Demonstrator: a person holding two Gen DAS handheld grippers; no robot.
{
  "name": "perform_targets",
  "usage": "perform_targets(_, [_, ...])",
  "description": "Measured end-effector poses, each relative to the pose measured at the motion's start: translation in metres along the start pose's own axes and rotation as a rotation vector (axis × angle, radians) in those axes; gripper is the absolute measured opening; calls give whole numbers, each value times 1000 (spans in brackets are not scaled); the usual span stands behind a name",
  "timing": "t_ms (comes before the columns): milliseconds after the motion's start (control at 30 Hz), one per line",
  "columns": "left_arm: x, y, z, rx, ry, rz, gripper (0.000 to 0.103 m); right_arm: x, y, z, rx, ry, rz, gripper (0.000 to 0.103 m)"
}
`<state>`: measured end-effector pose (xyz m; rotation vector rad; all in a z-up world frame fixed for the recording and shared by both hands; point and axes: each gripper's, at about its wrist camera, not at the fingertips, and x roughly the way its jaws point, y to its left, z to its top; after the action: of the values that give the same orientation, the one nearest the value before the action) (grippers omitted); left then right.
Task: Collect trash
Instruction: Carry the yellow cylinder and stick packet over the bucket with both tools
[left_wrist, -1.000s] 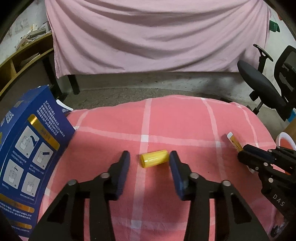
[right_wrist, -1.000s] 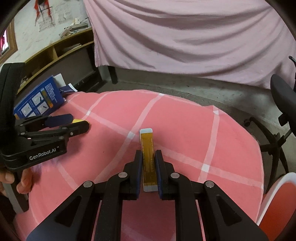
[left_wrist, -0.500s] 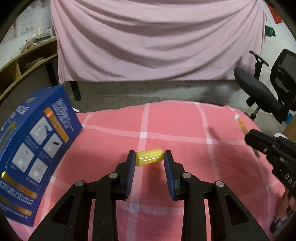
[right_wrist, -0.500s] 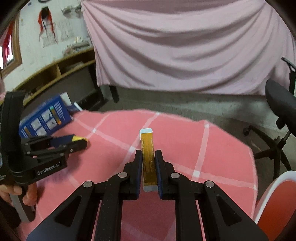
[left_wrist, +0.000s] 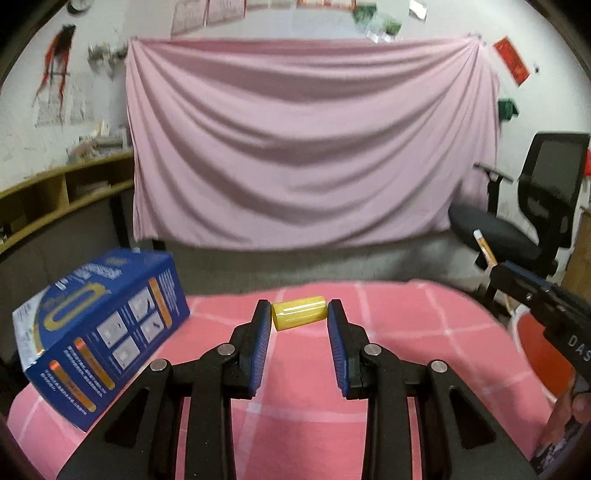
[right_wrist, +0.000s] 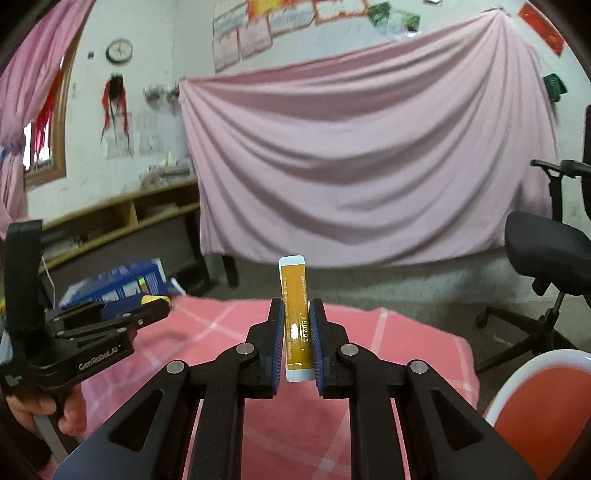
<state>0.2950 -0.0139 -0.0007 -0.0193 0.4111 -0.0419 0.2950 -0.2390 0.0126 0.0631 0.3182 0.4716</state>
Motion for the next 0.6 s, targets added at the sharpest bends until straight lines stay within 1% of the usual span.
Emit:
perform_targets(133, [-21,-9,3,-9,-102,-26,27,-21,-3,2,16,-79,-18,12])
perform_targets(233, [-38,-19,7,-9,-176,-41,27,-37,-5,3,-2,-124,-39,12])
perform_targets(433, [-61,-50,15,53,-278,-73,27,-72,-10,7,-49,-220,-94,12])
perform_targets(600, [-75,-78,25,64,-327,-123,27,-100,-27,12,-39,-293,-142,12])
